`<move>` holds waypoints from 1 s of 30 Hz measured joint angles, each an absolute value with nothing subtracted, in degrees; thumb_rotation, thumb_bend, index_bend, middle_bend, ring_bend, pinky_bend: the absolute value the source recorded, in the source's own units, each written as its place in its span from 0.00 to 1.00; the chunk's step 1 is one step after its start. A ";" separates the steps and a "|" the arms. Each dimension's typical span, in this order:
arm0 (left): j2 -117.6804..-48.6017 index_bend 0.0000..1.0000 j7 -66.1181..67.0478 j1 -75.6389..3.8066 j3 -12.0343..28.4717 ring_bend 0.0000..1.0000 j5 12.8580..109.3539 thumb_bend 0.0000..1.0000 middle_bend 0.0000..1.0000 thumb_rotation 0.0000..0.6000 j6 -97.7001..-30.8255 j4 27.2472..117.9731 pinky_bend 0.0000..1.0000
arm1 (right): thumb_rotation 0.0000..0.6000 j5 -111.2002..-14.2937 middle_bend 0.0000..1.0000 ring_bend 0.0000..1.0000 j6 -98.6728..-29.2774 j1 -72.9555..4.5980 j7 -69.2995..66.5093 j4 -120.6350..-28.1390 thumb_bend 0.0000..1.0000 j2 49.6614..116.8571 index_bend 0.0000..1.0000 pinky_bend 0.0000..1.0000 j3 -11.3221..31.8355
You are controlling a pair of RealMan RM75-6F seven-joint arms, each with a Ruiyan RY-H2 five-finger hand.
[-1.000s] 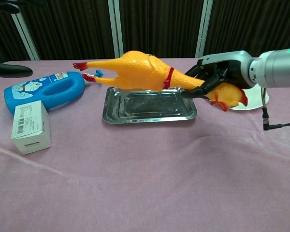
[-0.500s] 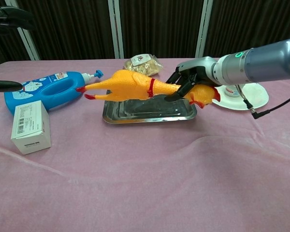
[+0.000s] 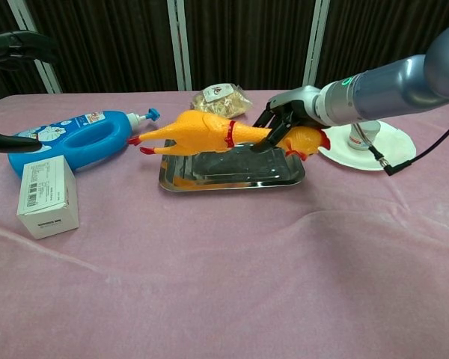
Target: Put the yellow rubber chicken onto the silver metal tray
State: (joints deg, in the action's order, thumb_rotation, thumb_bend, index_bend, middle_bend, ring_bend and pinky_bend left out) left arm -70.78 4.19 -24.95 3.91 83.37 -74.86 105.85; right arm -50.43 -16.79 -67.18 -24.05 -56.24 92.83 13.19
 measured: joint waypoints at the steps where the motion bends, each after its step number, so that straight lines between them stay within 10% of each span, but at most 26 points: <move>1: -70.81 0.04 4.21 -24.92 3.96 0.00 83.22 0.00 0.07 1.00 -74.76 105.84 0.06 | 1.00 -50.27 0.78 0.74 -16.71 -67.28 -23.80 -56.00 0.47 93.00 0.93 0.92 13.19; 5: -70.88 0.04 4.21 -24.76 4.18 0.00 82.84 0.00 0.06 1.00 -74.51 105.79 0.06 | 1.00 -49.53 0.66 0.60 -16.66 -67.59 -22.74 -55.25 0.44 93.48 0.73 0.77 13.30; 15: -70.86 0.03 3.84 -24.41 4.52 0.00 82.90 0.00 0.06 1.00 -74.29 105.81 0.06 | 1.00 -48.63 0.28 0.20 -17.86 -67.15 -20.52 -56.42 0.01 93.41 0.16 0.41 13.48; 30: -69.92 0.03 3.67 -23.69 5.19 0.00 82.97 0.00 0.06 1.00 -75.08 105.20 0.06 | 1.00 -48.39 0.22 0.17 -21.76 -65.66 -18.35 -60.64 0.00 91.21 0.11 0.37 14.55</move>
